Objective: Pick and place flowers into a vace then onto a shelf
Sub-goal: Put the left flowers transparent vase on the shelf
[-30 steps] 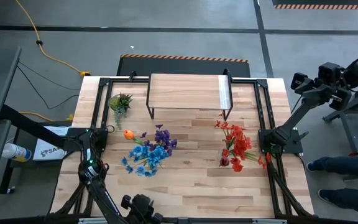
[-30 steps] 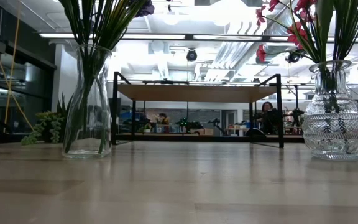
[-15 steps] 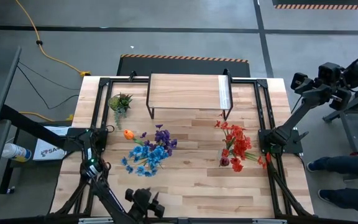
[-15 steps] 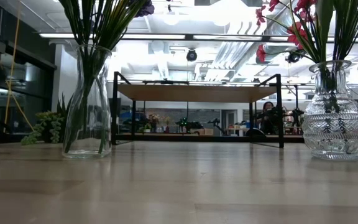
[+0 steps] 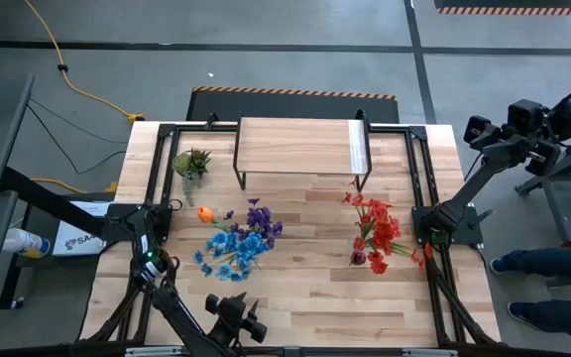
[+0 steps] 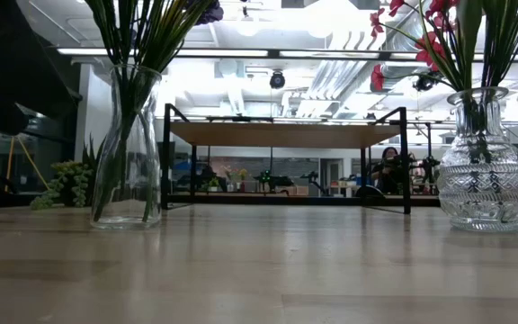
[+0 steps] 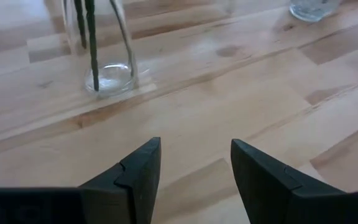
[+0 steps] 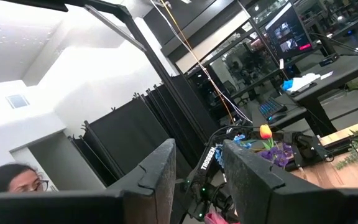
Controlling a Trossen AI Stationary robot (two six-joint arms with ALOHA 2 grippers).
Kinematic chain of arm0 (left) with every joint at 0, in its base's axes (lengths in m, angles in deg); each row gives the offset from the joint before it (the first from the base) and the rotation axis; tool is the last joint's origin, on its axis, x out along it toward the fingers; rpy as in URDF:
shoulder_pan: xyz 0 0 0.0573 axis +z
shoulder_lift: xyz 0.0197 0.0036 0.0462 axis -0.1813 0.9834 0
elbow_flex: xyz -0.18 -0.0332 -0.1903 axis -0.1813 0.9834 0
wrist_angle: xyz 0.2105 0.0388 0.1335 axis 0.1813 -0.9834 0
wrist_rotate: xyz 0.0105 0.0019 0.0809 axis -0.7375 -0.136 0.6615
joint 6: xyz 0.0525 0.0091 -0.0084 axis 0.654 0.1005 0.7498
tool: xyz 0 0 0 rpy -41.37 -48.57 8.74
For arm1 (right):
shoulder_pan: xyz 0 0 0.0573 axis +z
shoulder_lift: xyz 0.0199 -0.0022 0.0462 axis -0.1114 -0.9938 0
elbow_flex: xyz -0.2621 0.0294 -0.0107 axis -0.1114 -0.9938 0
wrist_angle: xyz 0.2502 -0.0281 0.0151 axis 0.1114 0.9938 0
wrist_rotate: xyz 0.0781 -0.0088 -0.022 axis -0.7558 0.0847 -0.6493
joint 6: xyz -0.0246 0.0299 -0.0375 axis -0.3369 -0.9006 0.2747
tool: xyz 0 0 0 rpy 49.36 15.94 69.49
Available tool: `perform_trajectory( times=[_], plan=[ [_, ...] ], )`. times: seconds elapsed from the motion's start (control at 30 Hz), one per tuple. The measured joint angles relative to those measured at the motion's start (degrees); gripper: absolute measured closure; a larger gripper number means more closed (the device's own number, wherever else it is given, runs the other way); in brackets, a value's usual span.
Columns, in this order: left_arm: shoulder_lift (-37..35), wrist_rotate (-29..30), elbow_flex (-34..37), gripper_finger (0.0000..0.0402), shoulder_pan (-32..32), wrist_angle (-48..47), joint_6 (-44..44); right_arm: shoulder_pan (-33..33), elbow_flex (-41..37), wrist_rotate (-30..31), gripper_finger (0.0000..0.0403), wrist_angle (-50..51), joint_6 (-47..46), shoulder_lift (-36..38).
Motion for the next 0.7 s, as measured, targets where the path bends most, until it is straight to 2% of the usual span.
perform_trajectory(
  times=[0.27,0.47,0.7],
  plan=[
    [0.0,0.1,0.0,0.0176,1.7,-0.4,2.2,0.0,0.0,0.0,0.0279,-0.4,0.0,0.0],
    [0.0,6.4,0.0,0.0176,2.3,-0.7,2.9,0.0,0.0,-1.2,0.0279,-1.2,0.0,0.0],
    [0.0,5.6,0.0,0.0176,2.0,-0.6,4.4,0.0,0.0,-1.9,0.0279,-1.2,0.0,0.0]
  ],
)
